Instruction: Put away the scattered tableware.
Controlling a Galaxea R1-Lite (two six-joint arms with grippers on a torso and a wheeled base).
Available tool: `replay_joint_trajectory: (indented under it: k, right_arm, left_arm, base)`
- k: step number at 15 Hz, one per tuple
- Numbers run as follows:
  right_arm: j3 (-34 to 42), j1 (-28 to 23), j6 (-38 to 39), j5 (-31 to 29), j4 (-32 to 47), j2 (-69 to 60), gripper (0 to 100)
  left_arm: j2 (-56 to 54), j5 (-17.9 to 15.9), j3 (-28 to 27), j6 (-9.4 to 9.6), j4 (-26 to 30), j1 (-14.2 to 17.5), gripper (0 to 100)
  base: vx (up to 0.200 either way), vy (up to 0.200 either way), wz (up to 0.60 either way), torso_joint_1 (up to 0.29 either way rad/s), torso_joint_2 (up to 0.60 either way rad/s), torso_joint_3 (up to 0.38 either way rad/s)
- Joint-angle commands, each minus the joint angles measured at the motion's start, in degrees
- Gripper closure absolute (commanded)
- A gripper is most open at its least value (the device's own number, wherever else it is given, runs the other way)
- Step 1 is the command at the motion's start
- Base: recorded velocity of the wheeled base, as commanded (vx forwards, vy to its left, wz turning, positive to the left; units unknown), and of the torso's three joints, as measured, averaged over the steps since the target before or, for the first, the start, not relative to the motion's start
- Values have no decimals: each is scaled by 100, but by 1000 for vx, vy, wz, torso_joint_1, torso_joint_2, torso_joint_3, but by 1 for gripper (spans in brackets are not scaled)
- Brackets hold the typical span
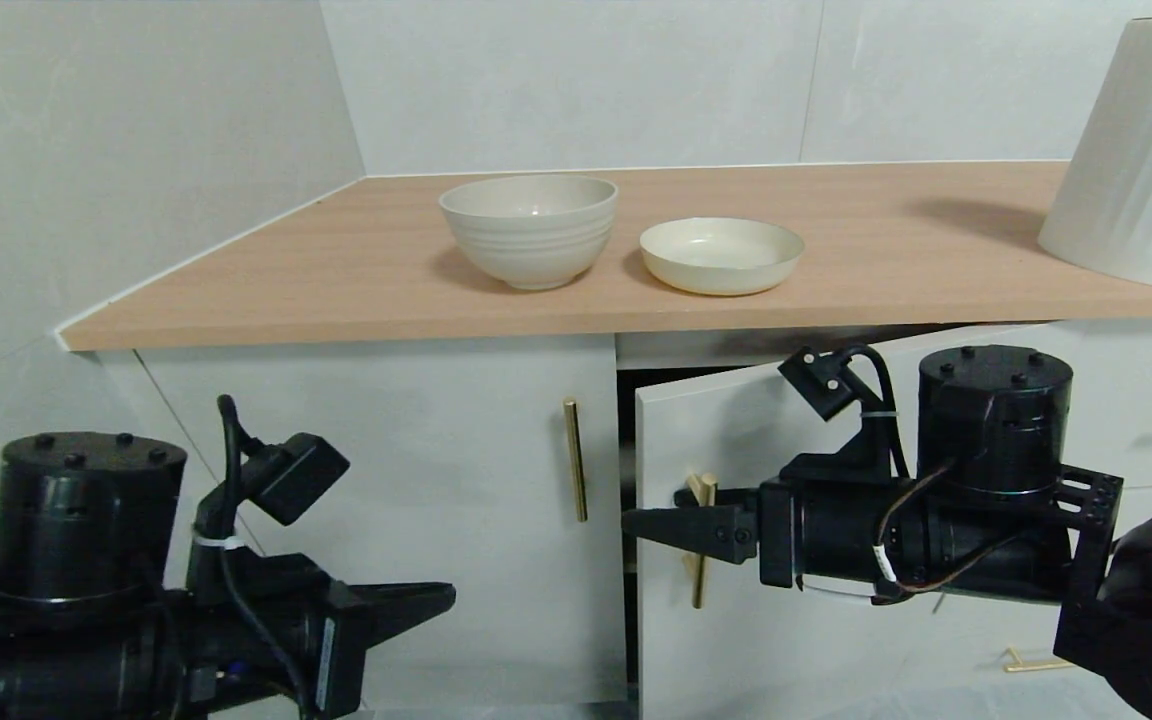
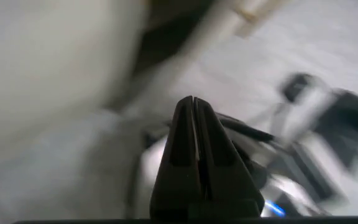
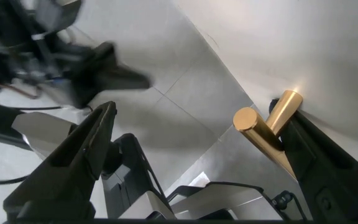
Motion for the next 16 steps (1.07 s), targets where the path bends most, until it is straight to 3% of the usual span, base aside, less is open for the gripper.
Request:
replay_joint_trajectory:
  k: [1, 4, 6, 7, 8, 9, 12, 16]
  right_arm:
    - [14, 22, 3, 10, 4, -20, 0]
    - [14, 22, 12, 1, -14, -47, 0]
    - [75, 22, 12, 1, -31, -29, 0]
    - [84, 22, 12, 1, -40, -38, 0]
    - [93, 22, 3, 10, -40, -47, 0]
    - [93, 22, 3, 1, -40, -55, 0]
    - [102, 22, 3, 10, -40, -73, 0]
    - [137, 22, 3, 10, -31, -91, 0]
  left_arm:
    - [1004, 352, -94, 102, -755, -151, 100]
    - [2059, 335, -577, 5, -1784, -309, 100]
    - [2648, 405, -586, -285, -2548, -573, 100]
    - [2867, 554, -559, -557, -3067, -687, 100]
    - [3140, 792, -586, -1014, -3814, -915, 100]
    - [3228, 836, -595, -1120, -4060, -959, 100]
    - [3351, 844, -595, -1120, -4429, -1038, 100]
    - [3790, 968, -577, -1120, -5598, -1223, 100]
  base:
    - [0, 0, 0, 0, 0, 0]
    - [0, 0, 0, 0, 0, 0]
    - [0, 0, 0, 0, 0, 0]
    - [0, 0, 0, 0, 0, 0]
    - [0, 0, 0, 0, 0, 0]
    - [0, 0, 0, 0, 0, 0]
    - [0, 0, 0, 0, 0, 0]
    - [0, 0, 0, 0, 0, 0]
